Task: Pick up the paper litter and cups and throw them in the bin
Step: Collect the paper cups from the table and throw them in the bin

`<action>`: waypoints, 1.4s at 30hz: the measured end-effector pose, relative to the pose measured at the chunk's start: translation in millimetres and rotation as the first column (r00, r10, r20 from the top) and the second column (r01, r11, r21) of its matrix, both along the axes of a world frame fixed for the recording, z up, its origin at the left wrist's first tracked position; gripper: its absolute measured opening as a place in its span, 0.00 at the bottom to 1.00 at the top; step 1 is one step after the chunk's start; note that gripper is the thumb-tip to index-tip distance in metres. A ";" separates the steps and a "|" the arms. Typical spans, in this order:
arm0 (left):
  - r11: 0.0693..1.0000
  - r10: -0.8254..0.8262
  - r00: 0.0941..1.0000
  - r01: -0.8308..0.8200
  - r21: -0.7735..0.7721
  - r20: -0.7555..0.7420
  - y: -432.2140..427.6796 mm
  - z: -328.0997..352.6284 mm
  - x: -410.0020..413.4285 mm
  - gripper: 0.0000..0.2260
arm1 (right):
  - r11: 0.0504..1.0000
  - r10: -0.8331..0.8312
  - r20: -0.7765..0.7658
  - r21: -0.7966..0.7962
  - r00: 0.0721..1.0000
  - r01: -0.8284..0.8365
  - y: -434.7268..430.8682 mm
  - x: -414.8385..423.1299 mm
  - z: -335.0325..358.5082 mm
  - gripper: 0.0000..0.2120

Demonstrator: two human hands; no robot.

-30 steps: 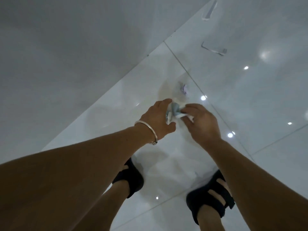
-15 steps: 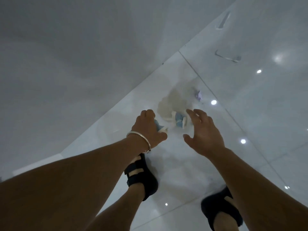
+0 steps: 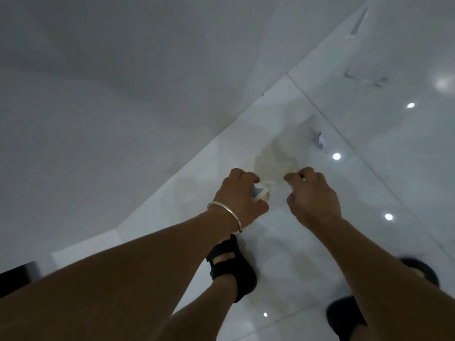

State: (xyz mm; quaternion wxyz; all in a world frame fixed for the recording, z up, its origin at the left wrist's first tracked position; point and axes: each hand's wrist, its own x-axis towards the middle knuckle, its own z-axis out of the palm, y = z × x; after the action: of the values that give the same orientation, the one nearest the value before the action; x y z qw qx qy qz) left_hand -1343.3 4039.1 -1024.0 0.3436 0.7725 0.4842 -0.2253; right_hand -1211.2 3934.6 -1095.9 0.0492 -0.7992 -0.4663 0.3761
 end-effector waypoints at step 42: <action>0.110 -0.939 -0.017 0.932 0.346 0.345 -338.4 689.7 82.8 0.24 | 0.104 -0.968 0.246 0.232 0.046 0.967 -406.0 -179.5 767.2 0.21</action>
State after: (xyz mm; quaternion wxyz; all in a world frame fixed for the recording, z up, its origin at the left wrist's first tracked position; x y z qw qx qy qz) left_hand -1260.5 3700.7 -334.3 0.2074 0.9237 -0.2609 -0.1888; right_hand -1390.7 3528.6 -328.7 0.2085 -0.9543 0.1886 0.1010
